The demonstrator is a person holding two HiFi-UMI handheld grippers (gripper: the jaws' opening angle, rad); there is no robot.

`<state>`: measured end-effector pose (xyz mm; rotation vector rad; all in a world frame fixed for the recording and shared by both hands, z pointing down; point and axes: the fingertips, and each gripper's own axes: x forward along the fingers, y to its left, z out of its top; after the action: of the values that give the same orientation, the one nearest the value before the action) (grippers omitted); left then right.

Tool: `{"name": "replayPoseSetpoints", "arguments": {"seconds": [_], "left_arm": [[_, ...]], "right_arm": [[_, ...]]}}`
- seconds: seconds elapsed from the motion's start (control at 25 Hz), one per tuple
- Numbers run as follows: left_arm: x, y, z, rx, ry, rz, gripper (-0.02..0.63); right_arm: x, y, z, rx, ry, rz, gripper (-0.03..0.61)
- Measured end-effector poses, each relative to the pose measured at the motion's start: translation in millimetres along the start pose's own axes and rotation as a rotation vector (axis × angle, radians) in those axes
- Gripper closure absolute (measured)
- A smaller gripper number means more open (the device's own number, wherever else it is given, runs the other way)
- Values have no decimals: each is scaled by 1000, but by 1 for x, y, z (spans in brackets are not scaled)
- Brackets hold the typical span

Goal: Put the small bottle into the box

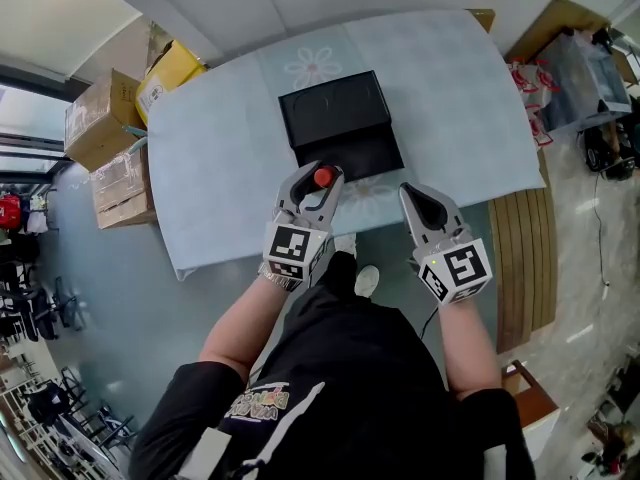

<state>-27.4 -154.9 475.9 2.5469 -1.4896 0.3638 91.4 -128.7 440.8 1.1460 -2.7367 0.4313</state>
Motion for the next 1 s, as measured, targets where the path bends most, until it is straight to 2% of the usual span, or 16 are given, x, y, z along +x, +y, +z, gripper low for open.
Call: {"name": "replayPoseSetpoints", "arguments": {"seconds": [0.2, 0.52, 1.0], "left_arm": [[24, 14, -18, 19, 21, -21, 454], [55, 32, -60, 2, 78, -42, 454], [77, 33, -88, 65, 125, -58, 454]], "right_arm": [[33, -7, 0, 2, 19, -1, 571], [71, -15, -14, 20, 66, -11, 571], [85, -27, -21, 42, 89, -27, 571]]}}
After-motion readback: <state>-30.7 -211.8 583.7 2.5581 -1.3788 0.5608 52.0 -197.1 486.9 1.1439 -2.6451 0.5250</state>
